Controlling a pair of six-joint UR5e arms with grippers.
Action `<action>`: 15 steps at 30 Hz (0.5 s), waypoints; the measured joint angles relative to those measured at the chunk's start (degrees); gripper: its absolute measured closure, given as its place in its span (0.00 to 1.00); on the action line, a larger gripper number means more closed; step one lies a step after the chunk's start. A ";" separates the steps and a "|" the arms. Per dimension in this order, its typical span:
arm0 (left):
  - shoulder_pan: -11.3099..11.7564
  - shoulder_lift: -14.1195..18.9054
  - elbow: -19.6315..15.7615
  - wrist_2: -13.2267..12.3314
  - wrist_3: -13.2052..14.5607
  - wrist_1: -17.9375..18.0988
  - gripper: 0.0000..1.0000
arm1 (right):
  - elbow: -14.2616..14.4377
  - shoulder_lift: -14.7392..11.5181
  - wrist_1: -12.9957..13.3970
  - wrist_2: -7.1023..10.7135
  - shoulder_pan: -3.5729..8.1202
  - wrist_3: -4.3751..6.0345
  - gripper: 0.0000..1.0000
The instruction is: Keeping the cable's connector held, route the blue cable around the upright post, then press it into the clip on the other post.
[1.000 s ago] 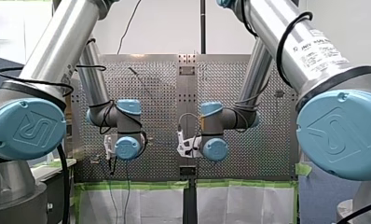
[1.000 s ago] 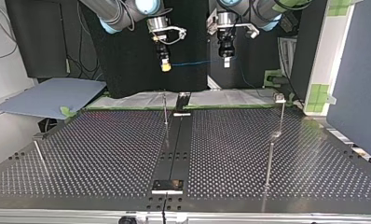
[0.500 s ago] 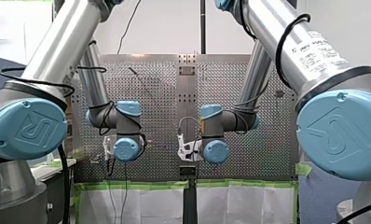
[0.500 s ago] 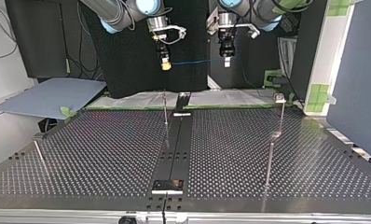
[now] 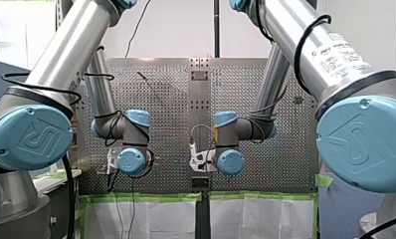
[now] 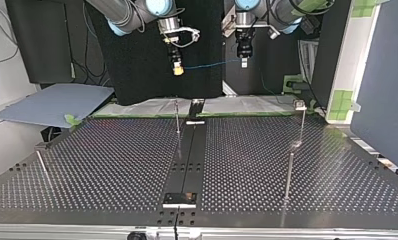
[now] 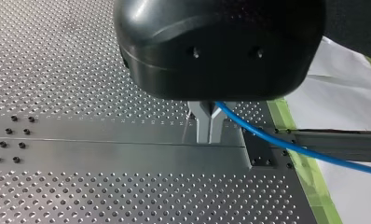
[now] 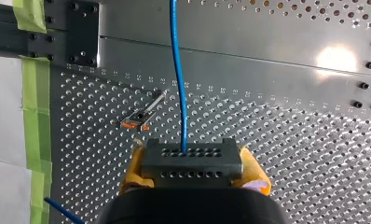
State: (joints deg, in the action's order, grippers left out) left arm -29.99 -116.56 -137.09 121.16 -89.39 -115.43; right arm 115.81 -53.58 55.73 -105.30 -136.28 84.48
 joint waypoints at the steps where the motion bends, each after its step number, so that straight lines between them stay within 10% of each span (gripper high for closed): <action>1: 0.00 -0.01 0.00 0.00 0.00 -0.03 1.00 | 0.00 0.00 0.00 0.00 0.00 0.00 1.00; 15: 0.21 2.71 0.24 -3.03 -1.92 -1.67 1.00 | -1.72 -2.80 -3.22 -2.82 -0.83 -1.33 1.00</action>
State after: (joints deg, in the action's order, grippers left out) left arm -29.79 -113.85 -136.85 118.13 -91.30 -117.10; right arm 114.09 -56.38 52.51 -108.12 -137.11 83.15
